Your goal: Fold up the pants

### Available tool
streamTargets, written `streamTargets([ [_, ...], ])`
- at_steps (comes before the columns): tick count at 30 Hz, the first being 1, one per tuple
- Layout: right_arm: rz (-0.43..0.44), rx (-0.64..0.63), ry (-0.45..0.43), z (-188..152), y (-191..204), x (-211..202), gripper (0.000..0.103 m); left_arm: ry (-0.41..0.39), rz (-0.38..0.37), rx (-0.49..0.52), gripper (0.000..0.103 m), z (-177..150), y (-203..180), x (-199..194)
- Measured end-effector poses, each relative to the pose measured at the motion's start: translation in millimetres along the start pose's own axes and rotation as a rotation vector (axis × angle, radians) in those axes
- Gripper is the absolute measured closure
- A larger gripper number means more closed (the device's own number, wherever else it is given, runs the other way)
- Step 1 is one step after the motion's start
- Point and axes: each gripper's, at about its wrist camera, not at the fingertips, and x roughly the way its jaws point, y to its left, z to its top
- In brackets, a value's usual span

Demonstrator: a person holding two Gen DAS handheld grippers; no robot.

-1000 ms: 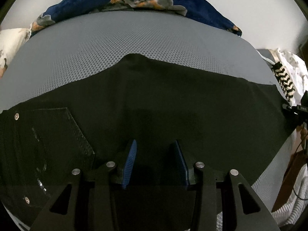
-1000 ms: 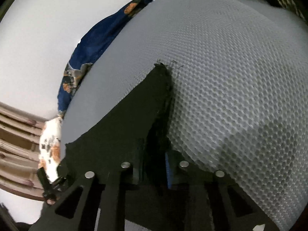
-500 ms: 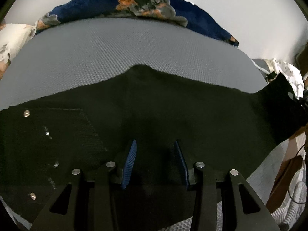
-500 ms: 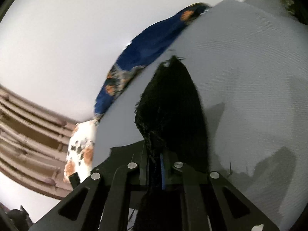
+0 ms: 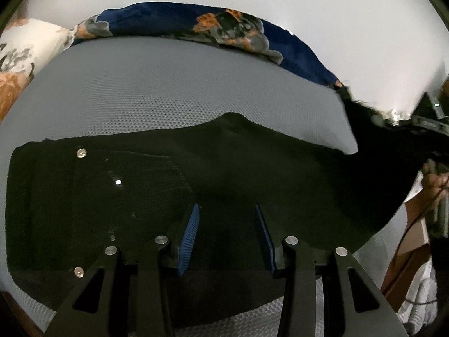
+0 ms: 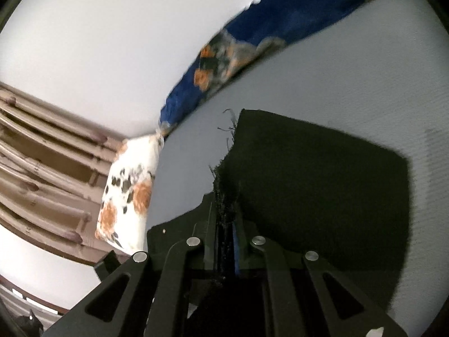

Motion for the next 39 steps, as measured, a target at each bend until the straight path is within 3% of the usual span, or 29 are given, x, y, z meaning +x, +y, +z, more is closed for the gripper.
streamTargets([
  [6, -0.027, -0.051, 0.140, -29.3, 20.4, 73.6, 0.095, -0.018, -0.028, -0.025, 0.061, -6.5, 14.2, -10.8],
  [11, -0.126, -0.161, 0.238, -60.2, 29.4, 120.2, 0.093, -0.022, -0.068, -0.021, 0.061, -7.8, 18.0, -17.0],
  [16, -0.155, -0.181, 0.266, -75.8, 31.8, 132.9, 0.081, -0.016, -0.114, -0.018, 0.061, -9.6, 15.8, -18.9],
  [18, -0.140, -0.182, 0.286, -78.3, 36.0, 128.9, 0.068, -0.009, -0.139, -0.024, 0.061, -9.5, 14.3, -18.6],
  [24, -0.143, -0.204, 0.175, -83.8, 42.8, 77.6, 0.057, 0.037, -0.252, -0.067, 0.061, -10.1, 8.5, -12.9],
  [30, -0.158, -0.125, 0.079, -87.0, 20.9, 37.0, 0.057, 0.214, -0.373, -0.141, 0.061, -10.2, 0.2, 23.2],
  [36, -0.205, -0.067, 0.027, -92.3, 1.0, 18.9, 0.057, 0.294, -0.402, -0.181, 0.061, -12.5, -7.0, 47.0],
  [39, -0.286, -0.091, 0.019, -96.0, -0.8, 21.3, 0.057, 0.320, -0.392, -0.197, 0.061, -14.9, -9.8, 57.8],
])
